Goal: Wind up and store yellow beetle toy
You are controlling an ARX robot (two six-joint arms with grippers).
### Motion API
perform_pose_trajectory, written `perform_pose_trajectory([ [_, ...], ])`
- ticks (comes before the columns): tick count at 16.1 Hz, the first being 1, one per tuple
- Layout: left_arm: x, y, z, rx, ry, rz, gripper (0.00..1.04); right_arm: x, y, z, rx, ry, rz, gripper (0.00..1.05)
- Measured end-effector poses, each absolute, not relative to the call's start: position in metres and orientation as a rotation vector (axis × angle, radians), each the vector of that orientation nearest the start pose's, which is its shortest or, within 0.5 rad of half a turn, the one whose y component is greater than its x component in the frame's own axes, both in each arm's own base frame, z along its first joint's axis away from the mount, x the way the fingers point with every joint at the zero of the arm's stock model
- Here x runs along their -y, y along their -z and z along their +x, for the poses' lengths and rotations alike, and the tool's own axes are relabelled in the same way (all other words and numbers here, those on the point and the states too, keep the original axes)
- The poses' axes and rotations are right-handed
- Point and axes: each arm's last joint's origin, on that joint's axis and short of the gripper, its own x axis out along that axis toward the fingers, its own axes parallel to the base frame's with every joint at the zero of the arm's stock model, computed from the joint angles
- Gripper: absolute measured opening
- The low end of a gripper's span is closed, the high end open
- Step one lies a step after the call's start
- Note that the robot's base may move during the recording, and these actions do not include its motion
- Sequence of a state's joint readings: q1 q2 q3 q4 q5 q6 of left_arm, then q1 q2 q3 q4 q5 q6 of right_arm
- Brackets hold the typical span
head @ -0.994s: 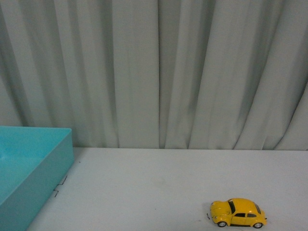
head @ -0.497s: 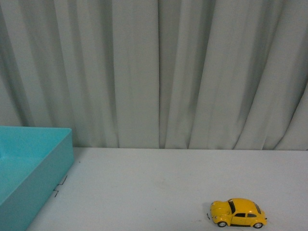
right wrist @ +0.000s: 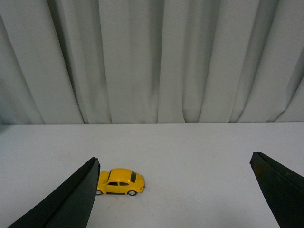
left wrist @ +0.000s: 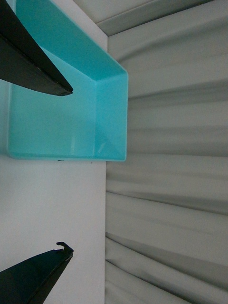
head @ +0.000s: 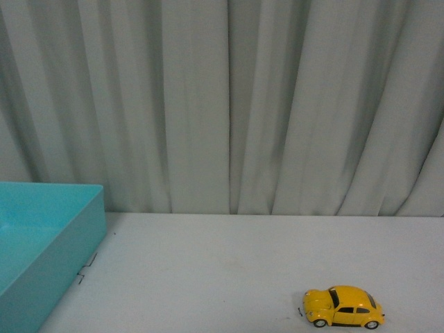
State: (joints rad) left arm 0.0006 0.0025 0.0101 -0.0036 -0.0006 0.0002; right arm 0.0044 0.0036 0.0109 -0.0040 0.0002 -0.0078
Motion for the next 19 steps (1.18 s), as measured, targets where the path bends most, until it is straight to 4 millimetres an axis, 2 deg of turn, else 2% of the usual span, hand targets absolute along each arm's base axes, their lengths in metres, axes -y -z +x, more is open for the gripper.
perform_pose_trajectory([
  [6, 0.0, -0.166, 0.097, 0.004, -0.001, 0.0, 0.98, 0.0, -0.165, 0.097, -0.022, 0.015, 0.007, 0.98],
  [7, 0.0, -0.166, 0.097, 0.004, -0.002, 0.0, 0.98, 0.003, -0.164, 0.1, -0.21, 0.206, 0.091, 0.98],
  [8, 0.0, -0.167, 0.097, 0.005, -0.002, 0.0, 0.98, 0.033, -0.166, 0.115, -0.215, 0.63, 0.25, 0.98],
  [9, 0.0, -0.166, 0.097, 0.003, -0.001, 0.0, 0.98, 0.056, -0.168, 0.125, -0.164, 0.737, 0.331, 0.98],
  [10, 0.0, -0.166, 0.097, 0.005, -0.001, 0.0, 0.98, 0.083, -0.177, 0.144, -0.125, 0.754, 0.361, 0.98],
  [12, 0.0, -0.166, 0.097, 0.004, -0.001, 0.0, 0.98, 0.109, -0.185, 0.178, -0.107, 0.697, 0.372, 0.98],
  [14, 0.0, -0.166, 0.097, 0.004, -0.001, 0.0, 0.98, 0.132, -0.189, 0.263, -0.179, 0.468, 0.318, 0.98],
  [15, 0.0, -0.166, 0.097, 0.004, -0.001, 0.0, 0.98, 0.133, -0.191, 0.297, -0.2, 0.348, 0.254, 0.98],
  [16, 0.0, -0.166, 0.097, 0.004, -0.001, 0.0, 0.98, 0.124, -0.194, 0.336, -0.256, 0.15, 0.157, 0.98],
  [19, 0.0, -0.166, 0.097, 0.004, -0.001, 0.0, 0.98, 0.099, -0.201, 0.371, -0.313, -0.148, -0.002, 0.98],
])
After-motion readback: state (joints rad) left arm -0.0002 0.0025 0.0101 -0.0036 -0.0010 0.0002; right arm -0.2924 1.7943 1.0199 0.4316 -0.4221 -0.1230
